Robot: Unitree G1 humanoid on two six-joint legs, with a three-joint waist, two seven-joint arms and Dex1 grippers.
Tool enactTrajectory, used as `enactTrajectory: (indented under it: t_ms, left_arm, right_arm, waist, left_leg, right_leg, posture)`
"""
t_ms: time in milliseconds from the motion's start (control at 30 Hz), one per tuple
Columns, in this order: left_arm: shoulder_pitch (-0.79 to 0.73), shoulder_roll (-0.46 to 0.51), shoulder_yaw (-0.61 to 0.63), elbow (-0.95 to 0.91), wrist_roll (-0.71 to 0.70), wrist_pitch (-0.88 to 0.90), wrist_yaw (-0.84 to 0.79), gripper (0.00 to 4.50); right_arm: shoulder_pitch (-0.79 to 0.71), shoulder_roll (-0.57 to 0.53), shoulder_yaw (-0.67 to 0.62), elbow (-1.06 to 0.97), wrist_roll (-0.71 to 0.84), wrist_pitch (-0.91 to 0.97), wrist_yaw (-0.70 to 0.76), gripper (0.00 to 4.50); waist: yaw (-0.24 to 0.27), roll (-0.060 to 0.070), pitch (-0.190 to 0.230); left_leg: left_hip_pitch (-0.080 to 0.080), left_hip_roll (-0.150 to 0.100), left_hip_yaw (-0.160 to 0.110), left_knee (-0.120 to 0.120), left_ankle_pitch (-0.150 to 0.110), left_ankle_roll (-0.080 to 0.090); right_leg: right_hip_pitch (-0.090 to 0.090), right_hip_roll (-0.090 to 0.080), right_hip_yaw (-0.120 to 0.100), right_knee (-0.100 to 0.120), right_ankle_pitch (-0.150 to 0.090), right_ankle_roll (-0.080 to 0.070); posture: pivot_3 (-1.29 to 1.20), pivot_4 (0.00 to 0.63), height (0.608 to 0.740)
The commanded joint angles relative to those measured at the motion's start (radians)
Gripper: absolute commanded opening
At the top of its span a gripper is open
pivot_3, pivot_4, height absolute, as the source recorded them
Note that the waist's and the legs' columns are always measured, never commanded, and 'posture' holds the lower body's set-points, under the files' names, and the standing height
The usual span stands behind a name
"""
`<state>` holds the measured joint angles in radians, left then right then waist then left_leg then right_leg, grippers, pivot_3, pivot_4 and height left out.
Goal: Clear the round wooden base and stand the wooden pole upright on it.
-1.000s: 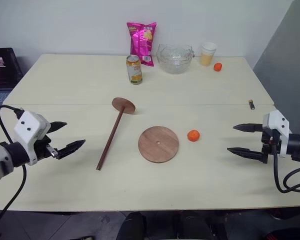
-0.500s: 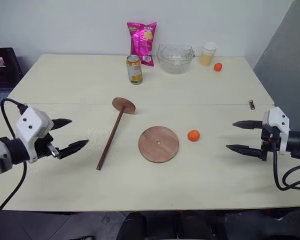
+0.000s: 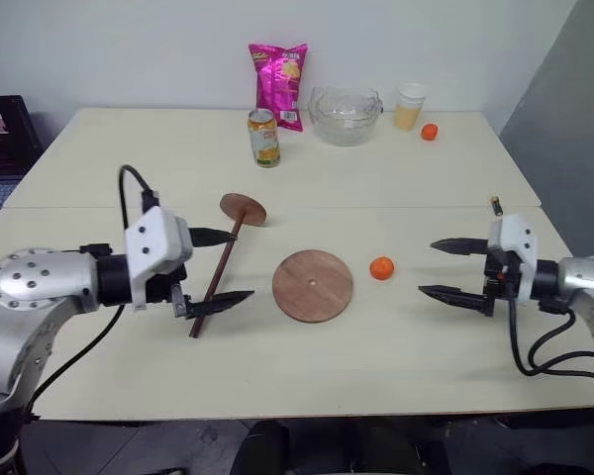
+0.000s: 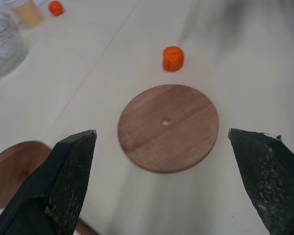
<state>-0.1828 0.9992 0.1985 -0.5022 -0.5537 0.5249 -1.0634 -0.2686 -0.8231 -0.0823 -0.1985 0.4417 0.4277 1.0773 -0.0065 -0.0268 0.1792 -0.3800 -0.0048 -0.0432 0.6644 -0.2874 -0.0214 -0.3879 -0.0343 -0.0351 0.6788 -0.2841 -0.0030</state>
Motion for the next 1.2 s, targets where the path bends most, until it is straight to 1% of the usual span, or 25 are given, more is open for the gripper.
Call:
enactTrajectory:
  t_ms: [33,200,333,500,767,800,833,867,900,933,1000,1033,1100,1200]
  left_arm:
    - [-0.043,-0.014,-0.052,0.021,0.032,-0.059,-0.022,4.5]
    - [-0.062,-0.034,-0.108,0.044,0.064,-0.112,-0.042,4.5]
    - [-0.074,-0.058,-0.139,0.057,0.063,-0.133,-0.063,4.5]
    - [-0.078,-0.07,-0.161,0.074,0.085,-0.165,-0.081,4.5]
    - [-0.092,-0.099,-0.188,0.097,0.115,-0.194,-0.084,4.5]
    - [-0.091,-0.104,-0.191,0.097,0.117,-0.196,-0.082,4.5]
    - [-0.092,-0.107,-0.193,0.098,0.118,-0.196,-0.081,4.5]
    - [-0.092,-0.111,-0.196,0.099,0.121,-0.198,-0.08,4.5]
    - [-0.092,-0.113,-0.198,0.1,0.123,-0.2,-0.08,4.5]
    - [-0.093,-0.115,-0.2,0.103,0.126,-0.202,-0.08,4.5]
    - [-0.096,-0.121,-0.203,0.106,0.128,-0.203,-0.081,4.5]
    - [-0.098,-0.123,-0.205,0.108,0.129,-0.202,-0.081,4.5]
    - [-0.101,-0.129,-0.208,0.111,0.131,-0.202,-0.081,4.5]
    - [-0.103,-0.139,-0.212,0.116,0.129,-0.203,-0.08,4.5]
  right_arm:
    - [-0.049,0.07,0.037,0.005,-0.06,-0.035,-0.101,4.46]
    - [-0.08,0.157,0.097,0.051,-0.136,-0.048,-0.19,4.46]
    - [-0.117,0.239,0.133,0.154,-0.195,-0.056,-0.27,4.46]
    - [-0.136,0.28,0.169,0.22,-0.213,-0.051,-0.265,4.46]
    - [-0.166,0.317,0.17,0.325,-0.237,-0.095,-0.277,4.46]
    - [-0.167,0.323,0.168,0.34,-0.241,-0.104,-0.284,4.09]
    - [-0.169,0.328,0.166,0.352,-0.244,-0.111,-0.288,4.01]
    - [-0.17,0.33,0.165,0.359,-0.245,-0.115,-0.289,3.67]
    - [-0.17,0.332,0.165,0.363,-0.245,-0.117,-0.288,3.53]
    - [-0.169,0.332,0.167,0.366,-0.247,-0.119,-0.285,3.21]
    - [-0.168,0.333,0.166,0.369,-0.248,-0.123,-0.284,2.82]
    - [-0.167,0.333,0.166,0.368,-0.247,-0.123,-0.284,2.41]
    - [-0.166,0.333,0.165,0.365,-0.248,-0.124,-0.283,1.97]
    - [-0.159,0.33,0.161,0.345,-0.25,-0.126,-0.284,1.47]
  waist:
    - [0.0,0.0,0.0]
    - [0.004,0.0,0.0]
    - [0.003,0.0,0.0]
    - [0.003,0.0,0.0]
    - [0.003,0.0,0.0]
    - [0.003,0.0,0.0]
    - [0.003,0.0,0.0]
    - [0.003,0.0,0.0]
    - [0.003,0.0,0.0]
    - [0.003,0.0,0.0]
    - [0.003,0.0,0.0]
    - [0.003,0.0,0.0]
    - [0.003,0.0,0.0]
    - [0.003,0.0,0.0]
  left_leg:
    - [0.0,0.0,0.0,0.0,0.0,0.0]
    - [0.0,0.0,-0.001,0.0,0.0,0.0]
    - [0.0,0.0,0.0,0.001,0.0,0.0]
    - [0.0,0.0,0.0,0.0,0.0,0.0]
    - [0.0,0.0,-0.001,0.0,0.0,0.0]
    - [0.0,0.0,-0.001,0.0,0.0,0.0]
    - [0.0,0.0,0.0,0.0,0.0,0.0]
    - [0.0,0.0,0.0,0.0,0.0,0.0]
    - [0.0,0.0,0.0,0.0,0.0,0.0]
    - [0.0,0.0,0.0,0.0,0.0,0.0]
    - [0.0,0.0,0.0,0.0,0.0,0.0]
    - [0.0,0.0,0.0,0.0,0.0,0.0]
    - [0.0,0.0,0.0,0.0,0.0,0.0]
    - [0.0,0.0,0.0,0.0,0.0,0.0]
  right_leg:
    - [0.0,0.0,0.0,0.0,0.0,0.0]
    - [0.0,0.001,0.0,0.001,0.0,0.0]
    - [0.0,0.001,0.0,0.001,0.0,0.0]
    - [-0.001,0.001,0.0,0.001,0.0,0.0]
    - [-0.001,0.001,0.0,0.001,0.0,0.0]
    - [-0.001,0.001,0.0,0.001,0.0,0.0]
    - [-0.001,0.001,0.001,0.001,0.0,0.0]
    - [-0.001,0.001,0.001,0.001,0.0,0.0]
    - [-0.001,0.001,0.0,0.001,0.0,0.0]
    - [-0.001,0.001,0.0,0.001,0.0,0.0]
    - [-0.001,0.001,0.0,0.001,0.0,0.0]
    - [-0.001,0.001,0.0,0.001,0.0,0.0]
    - [-0.001,0.001,0.0,0.001,0.0,0.0]
    - [-0.001,0.001,0.0,0.001,0.0,0.0]
  posture:
    - [0.0,0.15,0.74]
    - [0.0,0.15,0.74]
    - [0.0,0.15,0.74]
    - [0.0,0.15,0.74]
    - [0.0,0.15,0.74]
    - [0.0,0.15,0.74]
    - [0.0,0.15,0.74]
    - [0.0,0.15,0.74]
    - [0.0,0.15,0.74]
    - [0.0,0.15,0.74]
    - [0.0,0.15,0.74]
    - [0.0,0.15,0.74]
    - [0.0,0.15,0.74]
    - [0.0,0.15,0.74]
